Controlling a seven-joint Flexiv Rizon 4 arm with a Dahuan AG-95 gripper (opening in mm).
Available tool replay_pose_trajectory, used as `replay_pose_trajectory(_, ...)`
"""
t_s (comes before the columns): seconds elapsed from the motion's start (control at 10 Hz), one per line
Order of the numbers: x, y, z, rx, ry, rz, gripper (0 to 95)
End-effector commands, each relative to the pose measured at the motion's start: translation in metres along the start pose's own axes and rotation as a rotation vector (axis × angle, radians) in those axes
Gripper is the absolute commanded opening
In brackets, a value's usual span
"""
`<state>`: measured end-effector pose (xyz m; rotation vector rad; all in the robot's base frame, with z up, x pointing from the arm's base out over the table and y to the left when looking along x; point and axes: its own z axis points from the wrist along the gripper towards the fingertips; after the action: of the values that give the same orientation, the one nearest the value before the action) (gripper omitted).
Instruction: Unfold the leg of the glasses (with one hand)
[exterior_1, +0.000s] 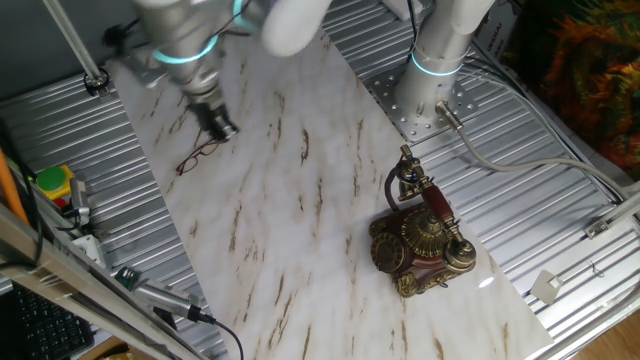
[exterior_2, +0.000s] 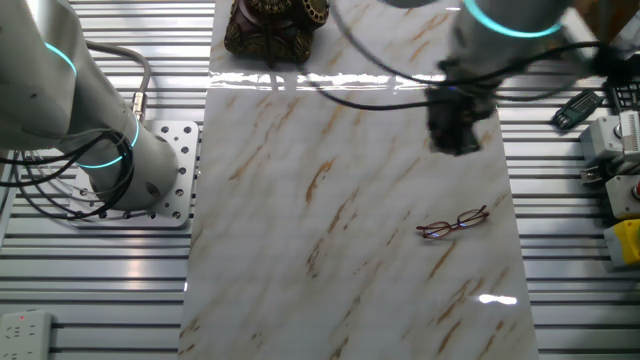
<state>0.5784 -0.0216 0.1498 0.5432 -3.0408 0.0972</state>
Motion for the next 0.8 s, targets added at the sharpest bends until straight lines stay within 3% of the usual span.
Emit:
replay_pose_trajectory(0.1, -0.035, -0.024, 0.014, 0.063, -0.034, -0.076, 0.0)
replay_pose_trajectory(0.2, -0.037, -0.030, 0.027, 0.062, -0.054, -0.077, 0.0)
replay_pose_trajectory(0.4, -0.042, -0.034, 0.040, 0.067, -0.054, -0.080, 0.0)
replay_pose_trajectory(0.8, -0.045, -0.039, 0.053, 0.068, -0.058, -0.097, 0.0)
